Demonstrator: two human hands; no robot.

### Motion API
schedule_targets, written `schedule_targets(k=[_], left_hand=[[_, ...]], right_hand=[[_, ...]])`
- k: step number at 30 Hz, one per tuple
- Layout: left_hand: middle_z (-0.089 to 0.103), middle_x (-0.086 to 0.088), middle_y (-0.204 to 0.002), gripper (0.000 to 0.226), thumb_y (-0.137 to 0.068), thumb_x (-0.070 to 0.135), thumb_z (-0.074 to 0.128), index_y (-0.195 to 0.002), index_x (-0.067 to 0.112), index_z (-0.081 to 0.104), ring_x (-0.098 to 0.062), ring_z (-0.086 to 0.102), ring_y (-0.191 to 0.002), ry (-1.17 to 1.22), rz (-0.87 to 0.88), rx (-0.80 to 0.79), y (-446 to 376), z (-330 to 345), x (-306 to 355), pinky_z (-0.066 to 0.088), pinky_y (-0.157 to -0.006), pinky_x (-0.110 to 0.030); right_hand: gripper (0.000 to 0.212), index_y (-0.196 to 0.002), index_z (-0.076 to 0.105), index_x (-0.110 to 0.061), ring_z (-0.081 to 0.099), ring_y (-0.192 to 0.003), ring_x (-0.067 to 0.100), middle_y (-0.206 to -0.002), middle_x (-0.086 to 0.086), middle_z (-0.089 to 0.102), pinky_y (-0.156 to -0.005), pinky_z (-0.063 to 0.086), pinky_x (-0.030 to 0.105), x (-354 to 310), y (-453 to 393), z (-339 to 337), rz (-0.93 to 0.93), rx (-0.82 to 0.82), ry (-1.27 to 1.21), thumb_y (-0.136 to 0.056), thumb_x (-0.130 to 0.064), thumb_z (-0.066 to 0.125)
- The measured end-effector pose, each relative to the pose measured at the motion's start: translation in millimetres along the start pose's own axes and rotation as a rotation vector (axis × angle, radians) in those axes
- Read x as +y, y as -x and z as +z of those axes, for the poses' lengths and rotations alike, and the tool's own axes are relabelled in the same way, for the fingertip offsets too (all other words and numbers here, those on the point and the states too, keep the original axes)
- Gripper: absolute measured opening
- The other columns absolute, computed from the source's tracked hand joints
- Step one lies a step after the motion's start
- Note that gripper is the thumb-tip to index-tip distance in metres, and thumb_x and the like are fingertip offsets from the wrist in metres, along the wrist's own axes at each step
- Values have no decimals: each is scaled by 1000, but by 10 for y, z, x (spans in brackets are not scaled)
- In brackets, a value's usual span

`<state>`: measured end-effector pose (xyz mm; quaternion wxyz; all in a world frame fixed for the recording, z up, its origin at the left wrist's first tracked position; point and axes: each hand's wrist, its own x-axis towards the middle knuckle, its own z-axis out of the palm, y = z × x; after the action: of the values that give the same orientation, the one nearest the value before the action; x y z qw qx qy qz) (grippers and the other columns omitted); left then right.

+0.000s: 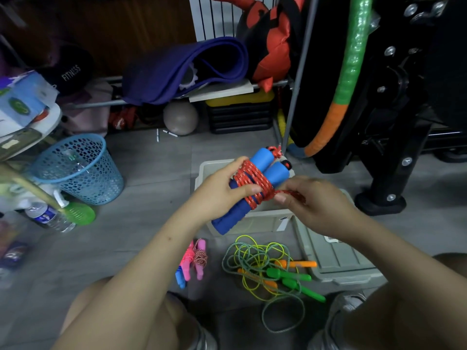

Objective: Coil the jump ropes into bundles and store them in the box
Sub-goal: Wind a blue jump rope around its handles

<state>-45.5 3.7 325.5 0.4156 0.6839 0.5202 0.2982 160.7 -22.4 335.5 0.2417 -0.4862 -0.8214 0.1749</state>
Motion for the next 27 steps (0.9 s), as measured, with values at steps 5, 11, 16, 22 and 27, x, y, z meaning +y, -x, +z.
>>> schedule_targets(k=[5, 11, 16, 22, 27], left_hand=[[68, 8, -104, 73, -54, 64, 62, -122, 46, 42, -16, 63, -98, -220, 13, -170, -6, 55, 34, 48, -94, -39], [62, 13, -92, 44, -65, 51, 79, -94, 38, 48, -10, 58, -93, -409, 51, -389, 94, 237, 154, 45, -74, -23], [58, 21, -88, 47, -67, 54, 77, -97, 44, 42, 1, 55, -84, -394, 131, -457, 179, 237, 200, 42, -72, -16], [66, 8, -112, 85, -59, 56, 80, -131, 43, 36, -5, 65, -99, -43, 36, -467, 288, 158, 117, 51, -93, -36], [50, 13, -139, 108, -58, 55, 82, -144, 51, 18, -12, 59, -117, 100, 20, -383, 255, 39, 26, 43, -105, -41]], right_hand=[[46, -81, 65, -19, 61, -69, 23, -75, -4, 60, -57, 31, 25, -55, -23, -43, -150, 4, 208, -81, -57, 38], [43, -86, 64, -21, 62, -87, 22, -86, -4, 64, -67, 40, 30, -187, -163, -167, -98, -62, 361, -67, -60, 67], [43, -75, 50, -30, 51, -66, 13, -68, -4, 56, -67, 45, 43, 47, -261, -277, 87, -326, -224, -56, -52, 81], [19, -70, 65, -19, 56, -63, 12, -72, 2, 61, -58, 46, 23, 208, -242, -244, 305, -549, -966, -66, -28, 81], [56, -84, 74, -11, 67, -76, 18, -84, 9, 70, -64, 55, 25, 142, -161, -232, 376, -455, -1203, -55, -59, 79]])
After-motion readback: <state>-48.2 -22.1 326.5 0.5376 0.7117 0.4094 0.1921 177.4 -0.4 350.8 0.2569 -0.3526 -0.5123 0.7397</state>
